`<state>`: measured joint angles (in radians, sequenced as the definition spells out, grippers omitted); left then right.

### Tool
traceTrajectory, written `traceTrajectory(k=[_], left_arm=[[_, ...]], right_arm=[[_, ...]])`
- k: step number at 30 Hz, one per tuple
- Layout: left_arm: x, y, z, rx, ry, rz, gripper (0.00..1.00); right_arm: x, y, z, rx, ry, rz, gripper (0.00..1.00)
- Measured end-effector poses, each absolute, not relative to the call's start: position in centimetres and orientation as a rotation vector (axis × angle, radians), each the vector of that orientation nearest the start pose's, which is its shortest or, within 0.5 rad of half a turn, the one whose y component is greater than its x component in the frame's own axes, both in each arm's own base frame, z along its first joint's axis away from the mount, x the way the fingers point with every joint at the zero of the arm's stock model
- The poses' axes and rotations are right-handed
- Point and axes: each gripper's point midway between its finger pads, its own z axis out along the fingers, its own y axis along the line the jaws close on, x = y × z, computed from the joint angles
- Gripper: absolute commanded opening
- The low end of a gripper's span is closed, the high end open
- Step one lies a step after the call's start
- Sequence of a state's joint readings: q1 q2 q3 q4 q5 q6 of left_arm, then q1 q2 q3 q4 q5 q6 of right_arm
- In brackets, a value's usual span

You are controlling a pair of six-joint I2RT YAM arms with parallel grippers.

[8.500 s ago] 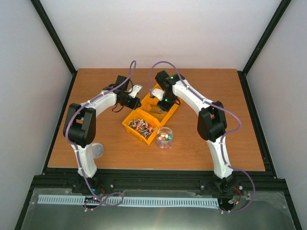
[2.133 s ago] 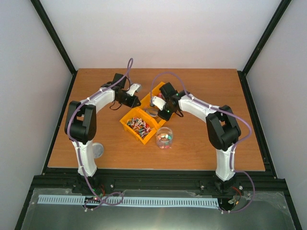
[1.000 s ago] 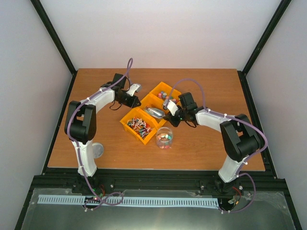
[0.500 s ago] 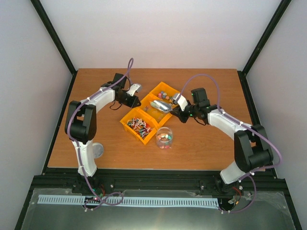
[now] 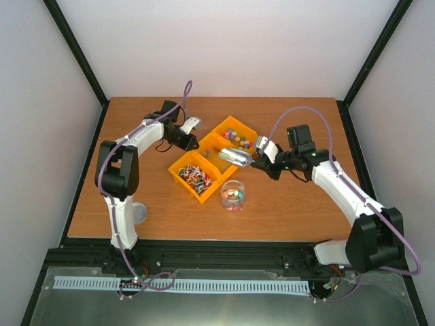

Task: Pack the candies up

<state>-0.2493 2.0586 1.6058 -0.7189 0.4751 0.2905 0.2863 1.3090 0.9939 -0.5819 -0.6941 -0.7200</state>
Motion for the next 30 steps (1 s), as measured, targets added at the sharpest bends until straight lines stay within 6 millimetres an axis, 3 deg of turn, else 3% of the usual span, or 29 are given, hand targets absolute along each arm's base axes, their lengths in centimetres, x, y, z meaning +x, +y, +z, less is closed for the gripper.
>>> traceTrajectory(k=[10,14,20,27,30], left_arm=[[47.2,-19.5,8.5,0.91,2.525,-0.575,0.04],[48.0,-19.4,8.5,0.91,2.525,-0.551,0.12],[48.2,-19.1,8.5,0.901,2.547,-0.554,0.43],[47.5,-18.9,8.8,0.884,2.572,-0.594,0.7],[47.2,-19.0,9.7,0.879,2.565,-0.609,0.97]], right_arm=[[23.9,18.4,18.9,-1.526,1.838,0.616,0.03],[22.6,17.8,18.9,-1.576,1.836,0.597,0.03],[21.6,16.8,19.1,-1.636,1.865,0.556,0.03],[21.6,16.0,19.9,-1.7,1.887,0.499,0.03],[21.5,15.8,19.5,-1.736,1.911,0.478,0.03]])
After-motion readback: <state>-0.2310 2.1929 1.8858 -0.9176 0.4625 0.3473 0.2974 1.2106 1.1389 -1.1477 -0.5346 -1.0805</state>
